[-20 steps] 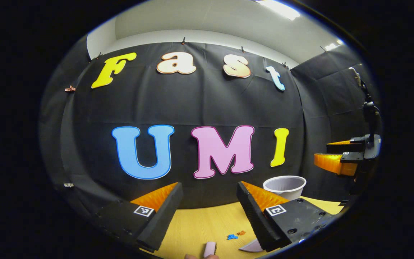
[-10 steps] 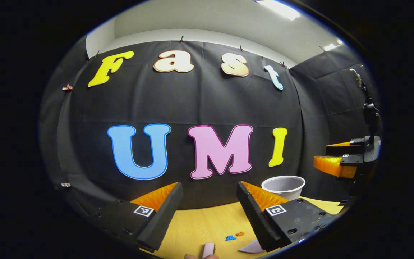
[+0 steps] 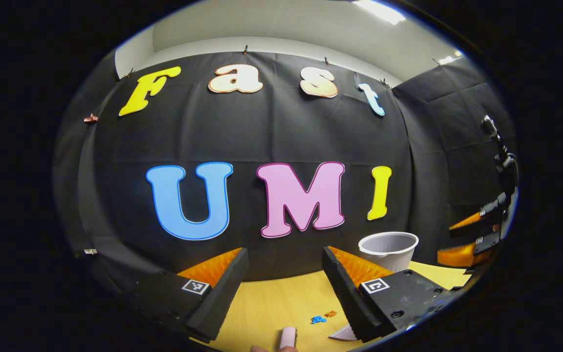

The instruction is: Pick up the small broom and dustpan from the desktop, sweep the trash into the dustpan with the broom, and then empty the trash into the garbage bin.

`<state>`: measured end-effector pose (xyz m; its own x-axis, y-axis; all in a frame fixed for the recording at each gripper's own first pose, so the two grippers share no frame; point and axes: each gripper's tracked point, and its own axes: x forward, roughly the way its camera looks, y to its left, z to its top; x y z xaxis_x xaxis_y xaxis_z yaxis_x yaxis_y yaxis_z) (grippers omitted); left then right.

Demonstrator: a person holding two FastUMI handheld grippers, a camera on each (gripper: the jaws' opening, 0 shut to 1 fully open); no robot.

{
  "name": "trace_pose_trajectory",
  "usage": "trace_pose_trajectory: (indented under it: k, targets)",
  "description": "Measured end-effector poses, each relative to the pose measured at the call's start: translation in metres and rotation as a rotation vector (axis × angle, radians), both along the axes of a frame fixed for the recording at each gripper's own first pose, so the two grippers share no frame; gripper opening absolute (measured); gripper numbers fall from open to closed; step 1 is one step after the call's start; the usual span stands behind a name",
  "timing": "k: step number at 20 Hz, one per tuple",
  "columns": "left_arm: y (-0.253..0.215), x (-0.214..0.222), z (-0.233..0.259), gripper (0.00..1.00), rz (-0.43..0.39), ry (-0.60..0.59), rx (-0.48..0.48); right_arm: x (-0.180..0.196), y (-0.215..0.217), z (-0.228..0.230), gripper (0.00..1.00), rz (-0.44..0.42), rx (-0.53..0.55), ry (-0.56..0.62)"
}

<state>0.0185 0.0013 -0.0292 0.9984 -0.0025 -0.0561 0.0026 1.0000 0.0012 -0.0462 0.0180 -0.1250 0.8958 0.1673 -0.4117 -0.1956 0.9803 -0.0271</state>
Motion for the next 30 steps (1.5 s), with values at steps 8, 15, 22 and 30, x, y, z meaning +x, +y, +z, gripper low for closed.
trace_pose_trajectory:
  k: [8, 15, 22, 30]
  targets:
    - [0.003, -0.005, -0.028, 0.97, -0.004, 0.059, -0.010, -0.075, 0.018, -0.155, 0.98, 0.107, -0.038, 0.452]
    - [0.013, -0.010, -0.042, 0.97, 0.009, 0.093, 0.009, -0.089, 0.027, -0.269, 0.98, 0.118, -0.073, 0.708]
    - [0.026, -0.007, -0.050, 0.97, 0.034, 0.119, 0.001, -0.075, 0.041, -0.324, 0.89, 0.143, -0.098, 0.844]
    - [0.034, -0.003, -0.072, 0.97, 0.057, 0.166, -0.030, -0.067, 0.040, -0.336, 0.54, 0.116, -0.095, 0.903]
